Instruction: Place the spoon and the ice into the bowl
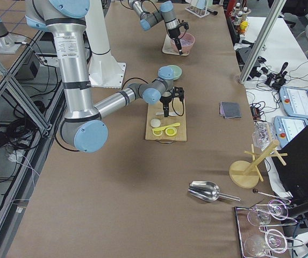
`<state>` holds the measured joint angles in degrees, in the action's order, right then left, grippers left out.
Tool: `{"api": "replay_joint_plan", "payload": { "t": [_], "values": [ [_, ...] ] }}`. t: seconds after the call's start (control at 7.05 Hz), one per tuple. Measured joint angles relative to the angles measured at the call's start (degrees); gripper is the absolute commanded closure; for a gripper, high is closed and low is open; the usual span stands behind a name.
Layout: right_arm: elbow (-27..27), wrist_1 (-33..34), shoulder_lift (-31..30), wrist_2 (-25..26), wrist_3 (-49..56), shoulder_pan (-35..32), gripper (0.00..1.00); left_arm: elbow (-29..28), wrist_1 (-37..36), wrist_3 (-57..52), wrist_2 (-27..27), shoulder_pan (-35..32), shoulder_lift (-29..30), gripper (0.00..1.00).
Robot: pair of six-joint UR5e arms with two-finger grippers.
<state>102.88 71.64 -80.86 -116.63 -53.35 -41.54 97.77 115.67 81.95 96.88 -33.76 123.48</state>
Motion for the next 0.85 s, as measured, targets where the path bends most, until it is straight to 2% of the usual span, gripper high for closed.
{"api": "replay_joint_plan", "payload": {
  "t": [0.14, 0.28, 0.43, 0.57, 0.71, 0.85],
  "values": [
    [-1.55, -1.44, 0.43, 0.04, 0.17, 0.19, 0.26, -0.11, 0.00, 0.38, -0.85, 0.84, 0.05, 1.00],
    [-2.76, -2.16, 0.98, 0.43, 0.33, 0.36, 0.53, -0.23, 0.00, 0.52, -1.23, 1.22, 0.00, 1.00],
    [-3.35, -2.43, 1.25, 1.03, 0.42, 0.50, 0.74, -0.25, 0.00, 0.56, -1.37, 1.35, -0.09, 1.00],
    [-3.40, -2.49, 1.33, 1.22, 0.48, 0.48, 0.89, -0.24, 0.01, 0.58, -1.41, 1.38, -0.20, 1.00],
    [-3.20, -2.49, 1.29, 1.16, 0.51, 0.34, 1.00, -0.23, 0.03, 0.58, -1.42, 1.40, -0.23, 1.00],
    [-2.96, -2.48, 1.15, 1.11, 0.52, 0.17, 1.00, -0.22, 0.03, 0.56, -1.43, 1.41, -0.30, 1.00]
  ]
}}
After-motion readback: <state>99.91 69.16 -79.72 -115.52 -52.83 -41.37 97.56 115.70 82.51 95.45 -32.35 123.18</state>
